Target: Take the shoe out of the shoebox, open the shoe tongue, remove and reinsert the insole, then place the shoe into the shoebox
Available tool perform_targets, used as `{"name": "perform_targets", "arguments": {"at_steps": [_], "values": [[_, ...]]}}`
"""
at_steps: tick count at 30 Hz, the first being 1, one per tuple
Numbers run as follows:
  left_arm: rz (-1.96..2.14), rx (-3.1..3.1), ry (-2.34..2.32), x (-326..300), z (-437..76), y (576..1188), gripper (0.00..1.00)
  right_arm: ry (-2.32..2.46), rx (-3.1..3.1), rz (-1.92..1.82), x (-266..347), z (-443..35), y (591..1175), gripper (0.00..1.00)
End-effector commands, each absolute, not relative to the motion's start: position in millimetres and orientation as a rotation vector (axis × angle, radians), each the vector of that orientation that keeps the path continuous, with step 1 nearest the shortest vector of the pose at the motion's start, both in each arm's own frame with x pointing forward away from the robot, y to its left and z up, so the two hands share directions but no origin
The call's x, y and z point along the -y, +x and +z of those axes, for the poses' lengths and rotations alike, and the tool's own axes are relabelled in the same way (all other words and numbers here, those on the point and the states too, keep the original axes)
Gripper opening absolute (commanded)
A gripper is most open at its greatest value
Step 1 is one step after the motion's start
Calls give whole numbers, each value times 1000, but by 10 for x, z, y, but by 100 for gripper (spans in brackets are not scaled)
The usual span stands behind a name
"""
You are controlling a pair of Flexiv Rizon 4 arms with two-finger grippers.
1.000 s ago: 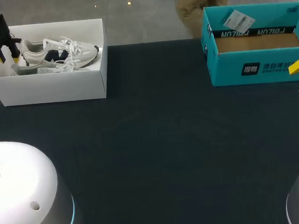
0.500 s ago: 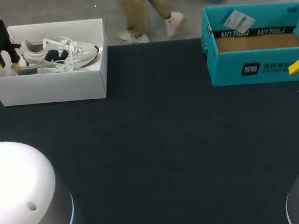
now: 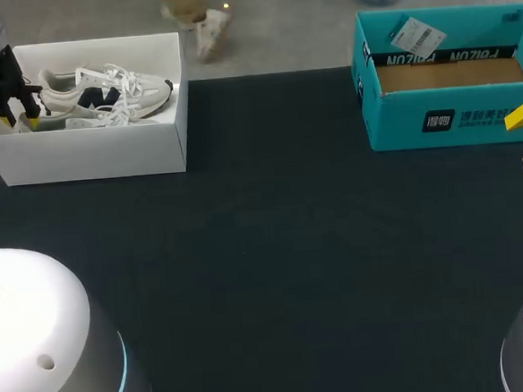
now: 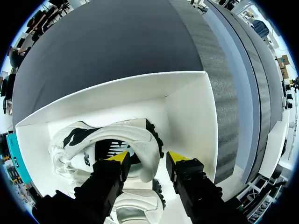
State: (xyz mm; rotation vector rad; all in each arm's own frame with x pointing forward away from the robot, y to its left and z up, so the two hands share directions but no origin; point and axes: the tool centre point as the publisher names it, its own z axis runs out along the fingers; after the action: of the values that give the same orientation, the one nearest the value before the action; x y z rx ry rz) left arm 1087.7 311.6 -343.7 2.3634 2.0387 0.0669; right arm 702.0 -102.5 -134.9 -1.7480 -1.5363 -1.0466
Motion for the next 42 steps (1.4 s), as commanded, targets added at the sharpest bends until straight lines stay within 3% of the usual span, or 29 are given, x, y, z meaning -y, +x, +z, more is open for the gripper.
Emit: {"name": "perform_targets", "arguments": {"at_steps": [1,18,23,26,30,33,35,42], "values": [[58,-2034,2362,-3143,-3507,10909,51,-1752,1536,-1047,1021,-1351,7006,100],[-5,-2053,2349,-3154,-3818,10959,55,-1752,1536,-1047,1021,-1351,7006,100],[-1,-2072,2343,-3164,-3856,10979,49,-1752,1536,-1047,1021,-1351,7006,100],[17,-2078,2359,-3169,-3867,10978,43,-1752,1536,-1047,1021,-1351,7006,100],[32,-2077,2363,-3173,-3851,10971,28,-1752,1536,-1047,1021,-1351,7006,100],[49,-2077,2375,-3175,-3850,10971,24,-1752,1536,-1047,1021,-1351,7006,100],[60,-2074,2391,-3179,-3850,10967,9,-1752,1536,-1047,1021,-1351,7006,100],[71,-2064,2407,-3222,-3704,10961,0,-1752,1536,-1047,1021,-1351,7006,100]]}}
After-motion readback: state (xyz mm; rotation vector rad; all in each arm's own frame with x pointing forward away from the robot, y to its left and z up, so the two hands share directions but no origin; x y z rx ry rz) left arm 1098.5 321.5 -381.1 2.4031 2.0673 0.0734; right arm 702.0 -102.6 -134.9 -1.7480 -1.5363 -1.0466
